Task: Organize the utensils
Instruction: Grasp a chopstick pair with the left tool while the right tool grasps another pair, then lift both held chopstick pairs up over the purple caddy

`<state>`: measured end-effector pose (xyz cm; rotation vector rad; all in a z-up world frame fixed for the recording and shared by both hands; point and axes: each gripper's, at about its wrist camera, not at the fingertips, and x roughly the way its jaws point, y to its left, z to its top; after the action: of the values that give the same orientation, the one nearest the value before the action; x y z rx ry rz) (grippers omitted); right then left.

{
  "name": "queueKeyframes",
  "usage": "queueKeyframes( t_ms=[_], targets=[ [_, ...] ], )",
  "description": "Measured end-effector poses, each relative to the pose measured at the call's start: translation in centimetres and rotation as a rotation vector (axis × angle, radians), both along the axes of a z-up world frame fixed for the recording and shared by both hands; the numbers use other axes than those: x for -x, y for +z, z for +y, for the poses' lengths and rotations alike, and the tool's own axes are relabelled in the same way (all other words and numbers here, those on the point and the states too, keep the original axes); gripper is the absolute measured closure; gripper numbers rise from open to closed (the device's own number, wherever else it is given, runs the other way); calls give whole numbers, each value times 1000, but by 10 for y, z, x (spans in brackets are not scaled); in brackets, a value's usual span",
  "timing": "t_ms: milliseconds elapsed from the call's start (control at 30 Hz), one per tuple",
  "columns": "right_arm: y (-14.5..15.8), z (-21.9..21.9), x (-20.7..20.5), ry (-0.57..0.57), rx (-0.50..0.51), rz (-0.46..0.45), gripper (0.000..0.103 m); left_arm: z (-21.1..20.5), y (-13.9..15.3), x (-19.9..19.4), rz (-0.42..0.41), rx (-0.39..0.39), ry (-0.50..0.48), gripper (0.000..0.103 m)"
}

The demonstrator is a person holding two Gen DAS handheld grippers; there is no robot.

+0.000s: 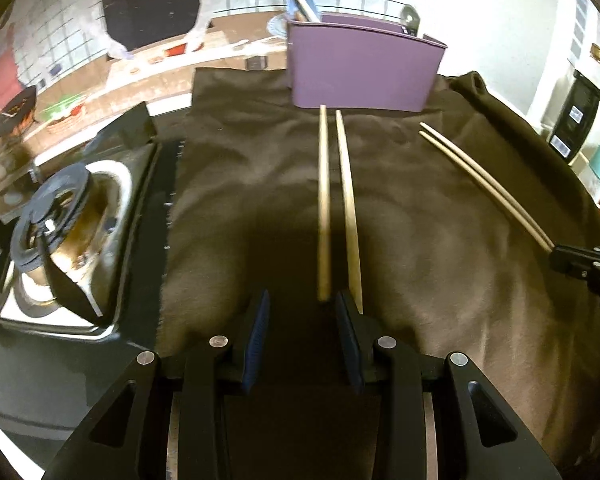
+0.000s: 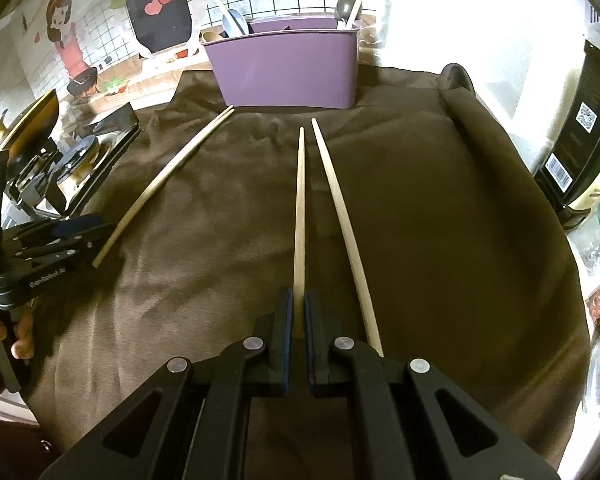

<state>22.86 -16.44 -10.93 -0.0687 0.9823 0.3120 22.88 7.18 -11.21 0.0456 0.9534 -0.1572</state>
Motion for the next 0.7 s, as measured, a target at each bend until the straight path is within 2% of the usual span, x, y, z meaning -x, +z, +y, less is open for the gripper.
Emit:
queueKeyframes(
  t_ms=[267, 467, 567, 700],
  targets=[
    [-1, 1, 0, -5, -4, 3, 98, -10, 0, -9, 8, 0, 5, 70],
    [-2, 1, 0, -6, -7, 4, 98, -13, 0, -17, 4, 7, 30, 84],
    [-1, 2, 0, -6, -4, 2, 98, -13, 0, -18, -9, 13, 43, 97],
    [6, 3, 3, -2, 3, -16, 98, -3, 18, -11, -68, 47, 66, 97]
  ],
)
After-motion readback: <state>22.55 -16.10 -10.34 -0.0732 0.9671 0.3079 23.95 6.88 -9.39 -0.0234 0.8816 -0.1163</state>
